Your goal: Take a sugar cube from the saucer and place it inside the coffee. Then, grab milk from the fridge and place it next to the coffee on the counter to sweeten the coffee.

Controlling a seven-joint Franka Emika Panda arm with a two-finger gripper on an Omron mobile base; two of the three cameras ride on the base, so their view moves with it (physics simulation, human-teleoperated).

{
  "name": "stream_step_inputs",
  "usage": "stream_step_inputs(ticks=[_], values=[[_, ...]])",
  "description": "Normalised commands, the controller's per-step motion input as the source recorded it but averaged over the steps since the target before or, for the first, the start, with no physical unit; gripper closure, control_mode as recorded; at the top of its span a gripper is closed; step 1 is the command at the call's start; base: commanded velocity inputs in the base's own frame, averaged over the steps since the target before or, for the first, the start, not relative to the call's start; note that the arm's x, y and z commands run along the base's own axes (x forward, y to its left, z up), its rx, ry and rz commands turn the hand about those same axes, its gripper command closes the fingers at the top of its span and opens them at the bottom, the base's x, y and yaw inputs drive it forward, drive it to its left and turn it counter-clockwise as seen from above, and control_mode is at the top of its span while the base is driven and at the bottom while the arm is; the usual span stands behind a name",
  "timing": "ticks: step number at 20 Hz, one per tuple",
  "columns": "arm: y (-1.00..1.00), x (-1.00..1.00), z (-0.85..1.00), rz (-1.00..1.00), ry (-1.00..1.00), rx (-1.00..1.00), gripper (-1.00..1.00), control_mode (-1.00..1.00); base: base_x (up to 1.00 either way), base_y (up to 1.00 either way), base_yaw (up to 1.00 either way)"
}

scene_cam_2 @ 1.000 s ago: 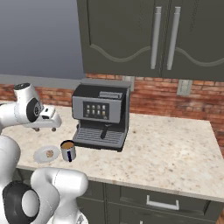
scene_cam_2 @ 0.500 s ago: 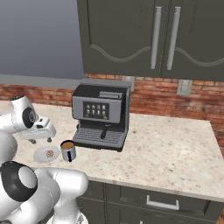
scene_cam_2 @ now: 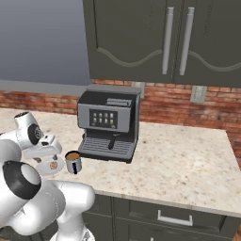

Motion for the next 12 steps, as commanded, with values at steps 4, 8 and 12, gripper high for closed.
stream_step_inputs(ticks=[4, 8, 12], values=[[0.00, 0.00, -0.16, 0.07, 0.05, -0.03, -1.00, -1.00, 0.00, 0.00, 0.00], [0.00, 0.05, -0.06, 0.09, 0.06, -0.02, -1.00, -1.00, 0.00, 0.00, 0.00], [0.00, 0.08, -0.08, 0.12, 0.06, -0.03, -1.00, -1.00, 0.00, 0.00, 0.00]])
